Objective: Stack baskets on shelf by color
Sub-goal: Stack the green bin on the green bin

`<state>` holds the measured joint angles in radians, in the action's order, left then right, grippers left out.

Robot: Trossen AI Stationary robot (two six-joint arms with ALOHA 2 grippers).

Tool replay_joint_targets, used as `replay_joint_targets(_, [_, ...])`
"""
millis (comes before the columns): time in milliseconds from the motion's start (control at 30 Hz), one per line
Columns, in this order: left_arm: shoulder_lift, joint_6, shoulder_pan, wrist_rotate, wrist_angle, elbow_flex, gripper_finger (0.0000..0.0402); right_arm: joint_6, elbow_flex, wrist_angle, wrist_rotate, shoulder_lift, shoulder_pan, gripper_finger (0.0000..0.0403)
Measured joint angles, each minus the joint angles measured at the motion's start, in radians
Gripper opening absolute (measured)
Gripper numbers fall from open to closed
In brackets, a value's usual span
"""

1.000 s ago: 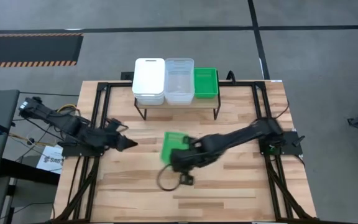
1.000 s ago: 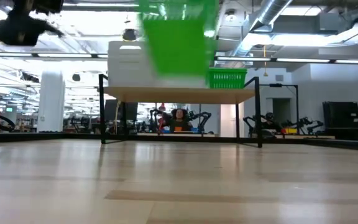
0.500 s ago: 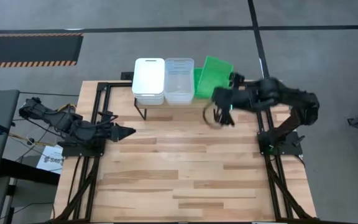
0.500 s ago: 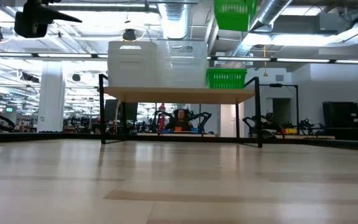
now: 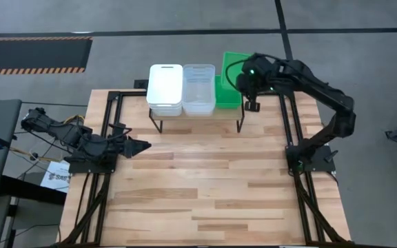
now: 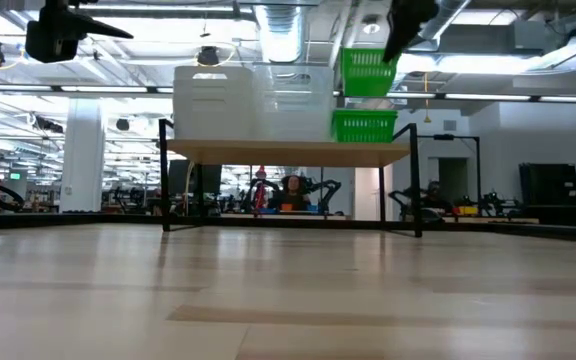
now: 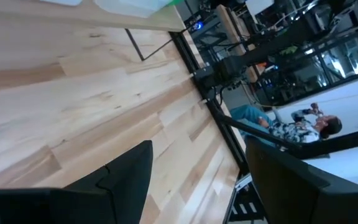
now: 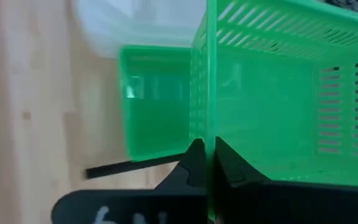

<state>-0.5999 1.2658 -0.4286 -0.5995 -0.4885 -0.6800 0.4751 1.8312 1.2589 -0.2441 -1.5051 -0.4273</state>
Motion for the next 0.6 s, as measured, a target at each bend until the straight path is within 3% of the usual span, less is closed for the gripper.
replay_joint_targets(300, [0.000,0.001,0.000,-0.032,0.001,0.000,0.0247,0.074,-0.061,-0.163,0.133,-0.063,-0.110,0.0007])
replay_joint_targets(600, [0.001,0.018,0.001,-0.042,0.001,0.000,0.0247,0.076,-0.070,-0.130,0.222,-0.118,-0.145,0.0008])
